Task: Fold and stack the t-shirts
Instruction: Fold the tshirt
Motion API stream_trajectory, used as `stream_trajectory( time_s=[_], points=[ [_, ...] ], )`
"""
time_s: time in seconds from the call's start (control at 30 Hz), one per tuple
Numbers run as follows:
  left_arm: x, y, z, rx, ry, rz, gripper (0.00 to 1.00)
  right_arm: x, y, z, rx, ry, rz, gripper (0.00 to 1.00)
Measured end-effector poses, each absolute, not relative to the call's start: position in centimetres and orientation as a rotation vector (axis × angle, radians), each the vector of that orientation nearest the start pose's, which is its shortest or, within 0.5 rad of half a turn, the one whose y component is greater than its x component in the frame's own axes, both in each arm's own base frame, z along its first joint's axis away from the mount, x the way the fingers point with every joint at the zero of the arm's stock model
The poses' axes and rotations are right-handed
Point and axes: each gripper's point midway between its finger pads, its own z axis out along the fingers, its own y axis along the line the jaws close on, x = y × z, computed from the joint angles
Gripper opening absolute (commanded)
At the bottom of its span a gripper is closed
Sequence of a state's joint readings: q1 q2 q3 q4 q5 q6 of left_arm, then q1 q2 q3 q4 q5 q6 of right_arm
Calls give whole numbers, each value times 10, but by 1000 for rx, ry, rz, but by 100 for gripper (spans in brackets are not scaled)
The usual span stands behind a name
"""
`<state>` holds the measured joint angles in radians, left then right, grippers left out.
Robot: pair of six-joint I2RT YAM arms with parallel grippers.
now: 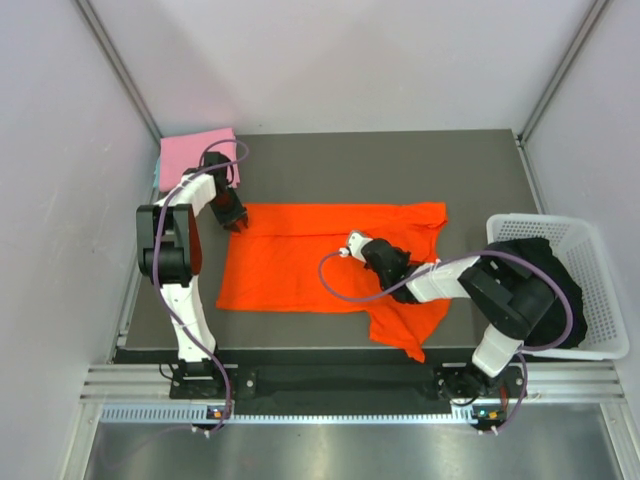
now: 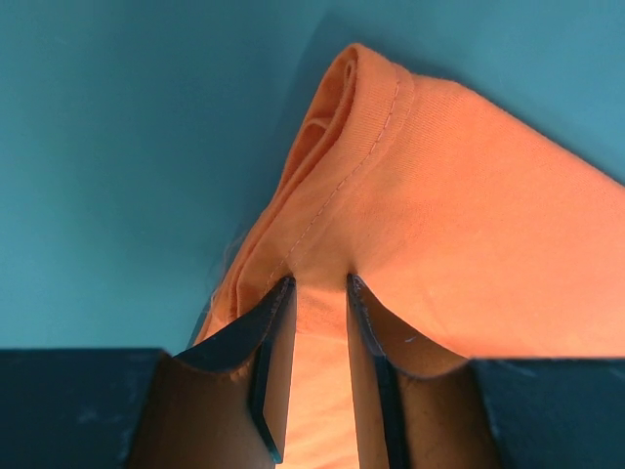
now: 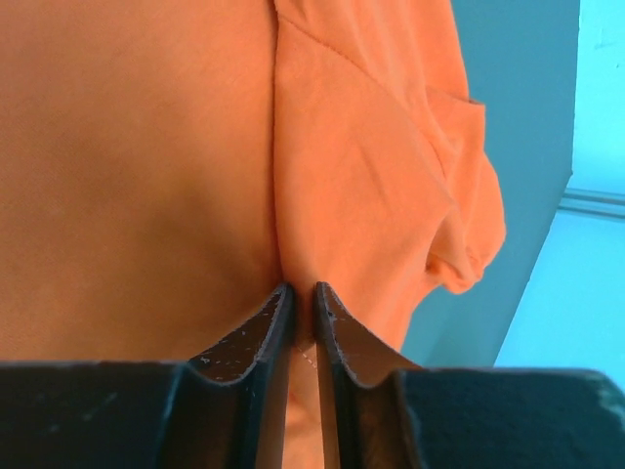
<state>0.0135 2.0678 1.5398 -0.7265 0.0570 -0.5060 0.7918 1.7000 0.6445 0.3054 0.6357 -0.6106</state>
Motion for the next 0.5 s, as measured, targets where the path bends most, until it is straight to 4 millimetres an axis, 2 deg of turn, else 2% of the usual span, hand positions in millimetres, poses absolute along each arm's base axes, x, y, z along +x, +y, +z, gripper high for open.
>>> stream_trajectory(
  time_s=[0.2, 0.37, 0.5],
  points=[
    [431, -24, 27, -718, 2750, -185, 32, 340, 168, 42, -1178, 1885, -639, 16],
    [431, -24, 27, -719, 2750, -185, 31, 342, 169, 49, -1167, 1884, -644, 11],
    [431, -23, 27, -721, 2749, -185, 31, 344, 168, 49, -1155, 1913, -645, 3]
  ],
)
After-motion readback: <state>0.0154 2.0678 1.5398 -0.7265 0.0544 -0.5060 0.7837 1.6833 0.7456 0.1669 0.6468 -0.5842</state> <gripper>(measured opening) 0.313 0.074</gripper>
